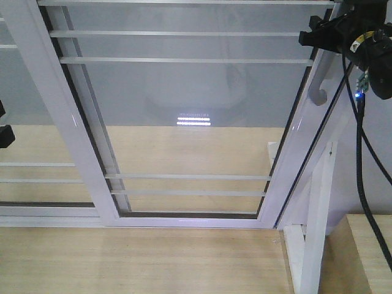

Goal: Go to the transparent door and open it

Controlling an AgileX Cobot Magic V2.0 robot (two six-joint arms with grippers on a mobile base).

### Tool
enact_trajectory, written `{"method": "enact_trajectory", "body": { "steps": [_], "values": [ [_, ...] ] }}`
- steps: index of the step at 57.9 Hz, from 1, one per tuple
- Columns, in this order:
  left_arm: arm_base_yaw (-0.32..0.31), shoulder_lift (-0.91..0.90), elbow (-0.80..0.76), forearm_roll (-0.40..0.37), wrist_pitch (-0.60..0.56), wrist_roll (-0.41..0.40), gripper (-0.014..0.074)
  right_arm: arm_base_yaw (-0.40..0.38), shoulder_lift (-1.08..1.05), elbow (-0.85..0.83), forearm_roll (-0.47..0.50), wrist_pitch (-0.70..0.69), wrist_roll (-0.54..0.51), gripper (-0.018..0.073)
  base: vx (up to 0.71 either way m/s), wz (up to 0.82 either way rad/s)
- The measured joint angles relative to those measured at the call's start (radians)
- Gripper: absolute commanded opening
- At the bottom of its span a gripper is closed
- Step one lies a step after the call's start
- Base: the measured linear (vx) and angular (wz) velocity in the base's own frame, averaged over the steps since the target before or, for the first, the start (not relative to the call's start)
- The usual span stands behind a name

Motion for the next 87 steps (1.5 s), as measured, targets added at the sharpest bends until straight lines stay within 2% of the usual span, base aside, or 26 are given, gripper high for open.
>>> {"method": "enact_trajectory", "body": {
  "steps": [13, 34, 45, 51, 55, 62, 69, 75, 87],
  "values": [
    [0.000, 0.000, 0.000, 0.000, -0.031, 0.000, 0.0373, 0.068, 0.002, -0.001, 0.003, -0.004, -0.002, 0.0417, 0.00, 0.00],
    [0.000, 0.000, 0.000, 0.000, -0.036, 0.000, 0.0373, 0.196, 0.006, -0.001, -0.059, -0.023, -0.002, 0.0417, 0.00, 0.00],
    [0.000, 0.000, 0.000, 0.000, -0.036, 0.000, 0.0373, 0.239, 0.003, 0.000, -0.070, -0.023, -0.002, 0.0417, 0.00, 0.00],
    [0.000, 0.000, 0.000, 0.000, -0.036, 0.000, 0.0373, 0.245, -0.018, 0.000, -0.070, 0.027, -0.002, 0.0417, 0.00, 0.00],
    [0.000, 0.000, 0.000, 0.000, -0.036, 0.000, 0.0373, 0.245, -0.049, 0.002, -0.055, 0.115, -0.001, 0.0417, 0.00, 0.00],
    [0.000, 0.000, 0.000, 0.000, -0.036, 0.000, 0.0373, 0.224, -0.137, 0.016, -0.004, 0.270, -0.001, 0.0417, 0.00, 0.00],
    [0.000, 0.000, 0.000, 0.000, -0.036, 0.000, 0.0373, 0.177, -0.266, 0.079, 0.002, 0.354, -0.003, 0.0417, 0.00, 0.00],
    [0.000, 0.002, 0.000, 0.000, -0.038, 0.000, 0.0373, 0.119, -0.393, 0.188, 0.001, 0.394, -0.003, 0.0417, 0.00, 0.00],
    [0.000, 0.008, 0.000, 0.002, -0.038, 0.000, 0.0373, -0.003, -0.648, 0.443, -0.006, 0.562, -0.003, 0.0417, 0.00, 0.00]
  ]
}}
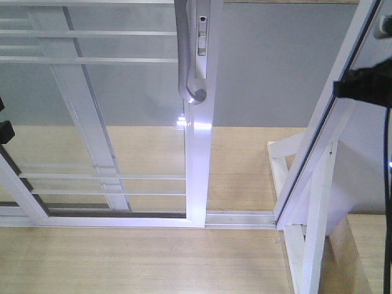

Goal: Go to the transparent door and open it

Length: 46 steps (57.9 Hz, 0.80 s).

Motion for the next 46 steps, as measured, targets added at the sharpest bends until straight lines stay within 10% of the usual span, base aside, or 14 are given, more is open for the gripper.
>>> {"method": "enact_trajectory", "body": {
  "steps": [18, 46],
  "values": [
    [-0.051, 0.141, 0.000, 0.001, -0.033, 0.000, 0.0383, -0.010, -0.263, 0.051, -0.003, 0.185, 0.000, 0.0417, 0.00, 0.00],
    [-0.267, 0.651, -0.170, 0.173, -0.569, -0.004, 0.0474, -0.010, -0.276, 0.052, 0.003, 0.199, 0.000, 0.0417, 0.00, 0.00]
  ]
}}
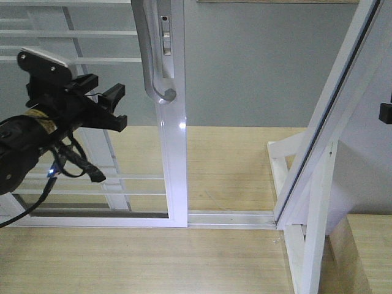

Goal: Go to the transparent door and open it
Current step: 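Move the left gripper to the silver handle and grasp it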

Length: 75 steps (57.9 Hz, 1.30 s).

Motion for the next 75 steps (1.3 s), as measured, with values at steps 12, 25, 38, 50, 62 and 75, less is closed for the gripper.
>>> {"method": "enact_trajectory", "body": {
  "steps": [12, 25, 38, 50, 62, 75],
  "values": [
    [0.000, 0.183, -0.193, 0.000, -0.005, 0.000, 0.0472, 0.000, 0.000, 0.001, 0.001, 0.000, 0.000, 0.0417, 0.00, 0.00],
    [0.000, 0.299, -0.387, -0.008, -0.008, 0.000, 0.0472, 0.000, 0.000, 0.004, 0.001, 0.002, 0.000, 0.0417, 0.00, 0.00],
    [0.000, 0.392, -0.541, -0.017, -0.007, 0.000, 0.0472, 0.000, 0.000, 0.004, 0.001, 0.004, -0.003, 0.0417, 0.00, 0.00],
    [0.002, 0.448, -0.602, -0.076, -0.005, 0.017, 0.0463, 0.000, 0.000, 0.004, 0.001, 0.005, -0.008, 0.0417, 0.00, 0.00],
    [0.005, 0.449, -0.602, -0.125, -0.005, 0.092, 0.0442, 0.000, 0.000, 0.004, 0.001, 0.007, -0.059, 0.0417, 0.00, 0.00],
    [0.013, 0.449, -0.602, -0.177, 0.002, 0.101, 0.0442, 0.000, 0.000, 0.004, 0.001, 0.007, -0.072, 0.0417, 0.00, 0.00]
  ]
}}
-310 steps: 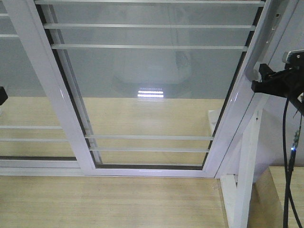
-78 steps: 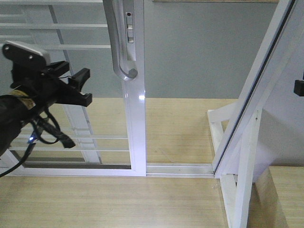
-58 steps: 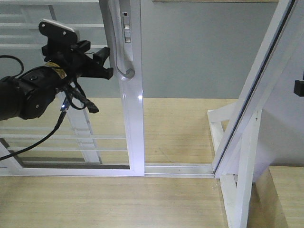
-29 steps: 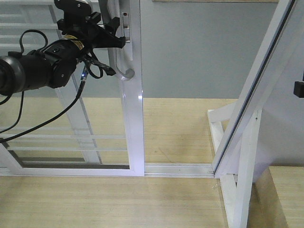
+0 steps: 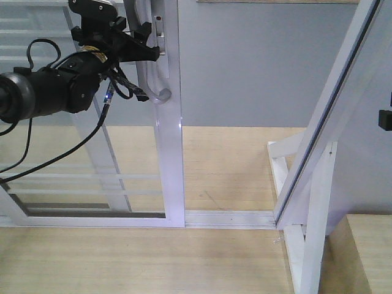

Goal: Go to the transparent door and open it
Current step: 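Move the left gripper to the silver handle and grasp it, then push the handle with the left gripper, sliding the panel farther open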

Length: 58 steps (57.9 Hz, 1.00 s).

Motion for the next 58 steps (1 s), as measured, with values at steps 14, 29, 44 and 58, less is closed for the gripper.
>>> {"method": "enact_trajectory", "body": {
  "steps": [14, 29, 44, 58],
  "values": [
    [0.032, -0.028, 0.000, -0.021, 0.076, 0.018, 0.0442, 0.000, 0.000, 0.000, 0.000, 0.001, -0.002, 0.0417, 0.00, 0.00],
    [0.094, -0.060, 0.000, -0.039, 0.157, 0.040, 0.0442, 0.000, 0.000, 0.000, 0.000, 0.001, -0.003, 0.0417, 0.00, 0.00],
    [0.159, -0.089, 0.000, -0.077, 0.238, 0.046, 0.0442, 0.000, 0.000, 0.000, 0.000, 0.001, -0.003, 0.0417, 0.00, 0.00],
    [0.203, -0.092, 0.000, -0.094, 0.269, 0.051, 0.0442, 0.000, 0.000, 0.000, 0.000, 0.001, -0.004, 0.0417, 0.00, 0.00]
  ]
}}
